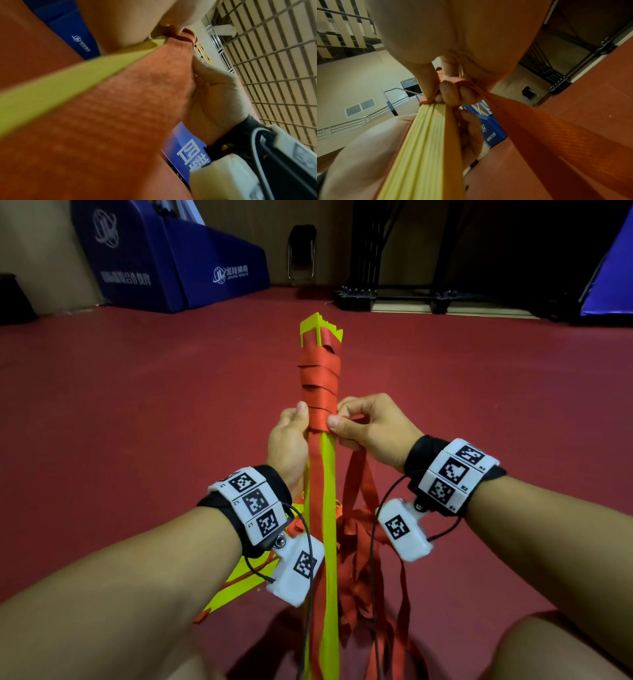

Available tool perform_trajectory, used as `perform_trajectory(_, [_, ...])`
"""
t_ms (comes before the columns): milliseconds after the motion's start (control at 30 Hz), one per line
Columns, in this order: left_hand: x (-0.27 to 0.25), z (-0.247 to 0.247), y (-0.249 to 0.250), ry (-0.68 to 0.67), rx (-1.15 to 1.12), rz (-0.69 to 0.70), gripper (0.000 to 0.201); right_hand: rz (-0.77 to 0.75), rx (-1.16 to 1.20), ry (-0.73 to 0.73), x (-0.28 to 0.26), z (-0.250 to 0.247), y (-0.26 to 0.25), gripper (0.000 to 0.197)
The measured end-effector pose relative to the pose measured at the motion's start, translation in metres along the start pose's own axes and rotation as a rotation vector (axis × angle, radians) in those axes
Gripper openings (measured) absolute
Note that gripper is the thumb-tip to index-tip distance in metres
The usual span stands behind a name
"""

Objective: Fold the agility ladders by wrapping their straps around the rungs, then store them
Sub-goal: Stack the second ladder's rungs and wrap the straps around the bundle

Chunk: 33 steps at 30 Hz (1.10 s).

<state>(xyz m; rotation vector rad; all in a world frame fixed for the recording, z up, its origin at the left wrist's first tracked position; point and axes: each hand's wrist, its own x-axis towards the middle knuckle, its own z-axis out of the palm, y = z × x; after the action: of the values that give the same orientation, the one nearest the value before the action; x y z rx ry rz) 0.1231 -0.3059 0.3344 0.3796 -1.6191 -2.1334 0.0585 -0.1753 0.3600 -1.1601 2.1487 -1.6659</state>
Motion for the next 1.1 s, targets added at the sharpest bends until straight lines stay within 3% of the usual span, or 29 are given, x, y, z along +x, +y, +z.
perform_trajectory(167, [0.004,0.002,-0.012,-0.015,0.081,0.005,0.029,-0.032,-0.081,0.096,-0.001,0.003,0.002,0.037])
perform_trajectory(367, [0.000,0.001,-0.011,-0.070,0.059,-0.120,0.065,-0.058,-0.186,0.139,-0.001,0.007,0.003,0.034])
perform_trajectory(467, [-0.003,0.002,-0.007,-0.162,0.005,-0.079,0.077,-0.081,-0.196,0.159,0.001,0.008,0.002,0.035])
perform_trajectory(533, [-0.006,0.003,-0.004,-0.199,0.040,-0.014,0.069,-0.098,-0.222,0.156,0.002,0.006,0.003,0.033])
perform_trajectory(667, [-0.014,0.008,0.000,-0.226,0.055,-0.008,0.032,-0.029,-0.270,0.077,0.003,0.004,0.001,0.026])
perform_trajectory(800, [-0.012,0.006,0.005,-0.244,0.095,0.008,0.028,-0.030,-0.089,-0.071,-0.002,-0.004,-0.003,0.023])
perform_trajectory(867, [-0.013,0.004,0.007,-0.262,0.111,0.046,0.035,-0.058,-0.051,-0.144,-0.001,-0.006,-0.003,0.020])
perform_trajectory(1033, [-0.009,0.000,0.006,-0.307,0.125,0.102,0.087,-0.052,-0.104,-0.169,-0.002,-0.011,-0.002,0.026])
perform_trajectory(1100, [-0.006,-0.002,0.005,-0.315,0.151,0.102,0.088,-0.048,-0.137,-0.137,-0.002,-0.015,-0.001,0.029])
